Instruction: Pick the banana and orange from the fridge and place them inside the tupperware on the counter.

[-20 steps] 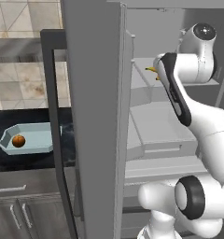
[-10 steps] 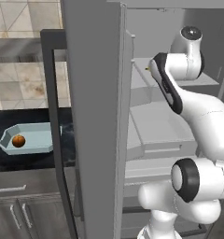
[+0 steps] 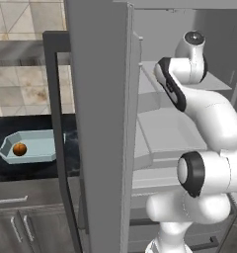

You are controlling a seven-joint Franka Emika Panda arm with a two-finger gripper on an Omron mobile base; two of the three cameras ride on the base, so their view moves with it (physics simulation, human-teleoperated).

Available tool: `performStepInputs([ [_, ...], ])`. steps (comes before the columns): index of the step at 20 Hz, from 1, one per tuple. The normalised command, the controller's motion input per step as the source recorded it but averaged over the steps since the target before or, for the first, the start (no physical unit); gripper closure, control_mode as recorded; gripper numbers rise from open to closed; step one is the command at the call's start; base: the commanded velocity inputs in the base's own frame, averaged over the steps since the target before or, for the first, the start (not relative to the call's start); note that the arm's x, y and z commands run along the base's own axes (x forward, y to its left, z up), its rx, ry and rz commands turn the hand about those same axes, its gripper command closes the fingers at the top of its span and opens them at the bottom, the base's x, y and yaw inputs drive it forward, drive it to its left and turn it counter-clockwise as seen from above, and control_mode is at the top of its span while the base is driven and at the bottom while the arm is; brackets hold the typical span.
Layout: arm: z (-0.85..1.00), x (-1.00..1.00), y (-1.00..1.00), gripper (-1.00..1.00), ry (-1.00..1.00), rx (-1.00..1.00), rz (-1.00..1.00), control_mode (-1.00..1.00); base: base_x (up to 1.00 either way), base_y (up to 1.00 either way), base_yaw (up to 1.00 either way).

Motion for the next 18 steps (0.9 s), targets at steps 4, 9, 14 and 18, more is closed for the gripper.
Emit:
performStepInputs([
  [4,-0.18,0.44,-0.13,-1.0,0.0,0.0,0.0,-1.0,0.0,0.0,0.0],
  [9,-0.07,0.46,-0.11,-1.0,0.0,0.0,0.0,-1.0,0.0,0.0,0.0],
  [14,-0.08,0.3,-0.08,-1.0,0.0,0.0,0.0,-1.0,0.0,0.0,0.0],
  [18,-0.21,0.12,-0.04,1.0,0.0,0.0,0.0,-1.0,0.0,0.0,0.0],
])
